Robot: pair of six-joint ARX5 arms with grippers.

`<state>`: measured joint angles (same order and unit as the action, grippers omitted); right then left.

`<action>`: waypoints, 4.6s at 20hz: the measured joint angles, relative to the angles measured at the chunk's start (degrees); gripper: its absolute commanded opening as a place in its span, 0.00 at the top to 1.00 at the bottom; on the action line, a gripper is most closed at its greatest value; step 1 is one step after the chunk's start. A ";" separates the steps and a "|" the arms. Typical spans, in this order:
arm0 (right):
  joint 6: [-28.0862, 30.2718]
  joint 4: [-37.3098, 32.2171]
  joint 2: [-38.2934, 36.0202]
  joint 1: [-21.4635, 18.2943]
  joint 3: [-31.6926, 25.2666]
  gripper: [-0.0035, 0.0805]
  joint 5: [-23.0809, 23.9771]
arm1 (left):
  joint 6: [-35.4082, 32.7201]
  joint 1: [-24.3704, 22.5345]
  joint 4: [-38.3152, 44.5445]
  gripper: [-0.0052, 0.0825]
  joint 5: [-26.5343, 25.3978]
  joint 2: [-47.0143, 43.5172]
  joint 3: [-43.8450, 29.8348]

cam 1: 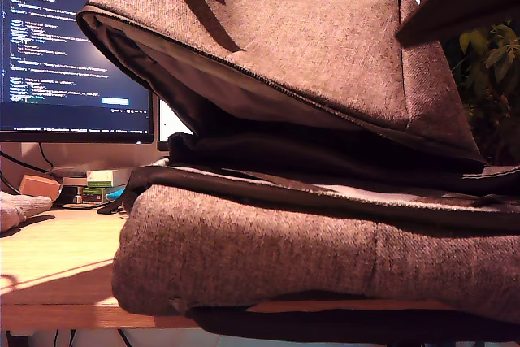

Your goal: Pack the pair of socks inside the grey Google backpack

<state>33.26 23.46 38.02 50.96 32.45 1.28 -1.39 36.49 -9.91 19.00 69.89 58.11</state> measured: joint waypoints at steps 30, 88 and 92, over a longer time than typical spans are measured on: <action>28.28 -41.07 36.70 20.44 2.27 0.97 44.09 | 1.03 -0.26 0.00 0.97 -0.17 0.00 0.52; 15.17 -3.21 29.57 24.94 26.34 0.97 47.10 | -1.92 -43.01 0.46 0.21 -13.38 21.03 1.31; 15.15 -3.23 29.57 24.94 26.34 0.97 47.10 | -1.84 -43.89 -0.85 0.21 -13.53 25.44 3.80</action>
<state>48.40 20.23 67.59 75.90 58.78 48.38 -3.22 -7.40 -10.76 5.48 95.33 61.91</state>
